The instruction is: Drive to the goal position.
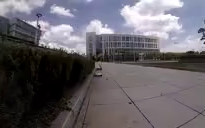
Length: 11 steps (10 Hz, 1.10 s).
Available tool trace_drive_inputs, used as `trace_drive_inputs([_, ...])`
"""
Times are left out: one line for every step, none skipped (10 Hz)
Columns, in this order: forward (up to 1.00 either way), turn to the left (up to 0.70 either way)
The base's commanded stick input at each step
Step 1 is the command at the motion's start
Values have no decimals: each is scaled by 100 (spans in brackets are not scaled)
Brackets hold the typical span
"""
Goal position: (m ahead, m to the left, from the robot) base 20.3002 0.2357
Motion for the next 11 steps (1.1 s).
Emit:
trace_drive_inputs([4, 0])
trace_drive_inputs([4, 0])
trace_drive_inputs([4, 0])
trace_drive_inputs([4, 0])
trace_drive_inputs([4, 0])
trace_drive_inputs([4, 0])
trace_drive_inputs([4, 0])
trace_drive_inputs([2, 0])
trace_drive_inputs([0, 0])
trace_drive_inputs([3, 0])
trace_drive_inputs([4, 0])
